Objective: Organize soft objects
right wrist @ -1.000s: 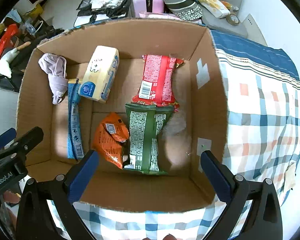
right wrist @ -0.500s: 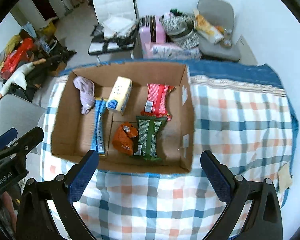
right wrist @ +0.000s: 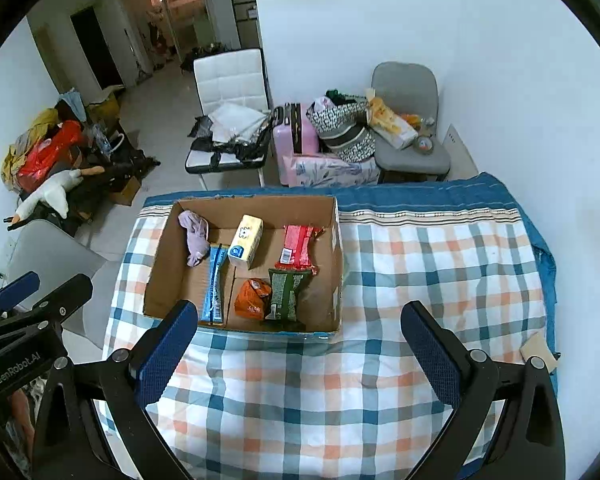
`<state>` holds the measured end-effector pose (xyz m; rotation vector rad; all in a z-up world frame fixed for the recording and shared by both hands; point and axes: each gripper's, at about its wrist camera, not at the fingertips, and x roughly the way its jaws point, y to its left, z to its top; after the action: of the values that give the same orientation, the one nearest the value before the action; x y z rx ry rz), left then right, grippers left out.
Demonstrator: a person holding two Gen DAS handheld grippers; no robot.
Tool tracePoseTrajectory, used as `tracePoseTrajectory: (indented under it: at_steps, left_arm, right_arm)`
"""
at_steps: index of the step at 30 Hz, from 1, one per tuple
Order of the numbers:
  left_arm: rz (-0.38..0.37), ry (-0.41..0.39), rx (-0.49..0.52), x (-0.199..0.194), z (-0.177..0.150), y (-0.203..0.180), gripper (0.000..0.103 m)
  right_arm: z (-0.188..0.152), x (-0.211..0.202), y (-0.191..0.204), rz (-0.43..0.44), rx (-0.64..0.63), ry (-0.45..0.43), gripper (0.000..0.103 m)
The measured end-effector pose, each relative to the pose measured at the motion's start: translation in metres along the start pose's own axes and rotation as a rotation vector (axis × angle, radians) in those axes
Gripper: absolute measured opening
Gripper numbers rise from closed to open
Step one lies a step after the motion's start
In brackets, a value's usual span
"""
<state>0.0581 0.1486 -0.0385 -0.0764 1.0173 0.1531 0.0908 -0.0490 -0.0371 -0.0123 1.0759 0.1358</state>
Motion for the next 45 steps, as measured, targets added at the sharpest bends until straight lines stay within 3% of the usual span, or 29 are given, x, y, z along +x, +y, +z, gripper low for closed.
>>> tracePoseTrajectory:
  at_steps: [14,45]
  left_arm:
    - [0.004,-0.058,0.01,-0.041,-0.012,-0.003,0.093]
    - [0.004,-0.035,0.019,-0.042,-0.025,-0.006,0.093]
  right_arm:
    - [-0.018,-0.053,-0.001,-0.018,-0.007,-0.065,0.103]
    - [-0.021,-0.061,-0.007,-0.027,-0.005,-0.067,0.103]
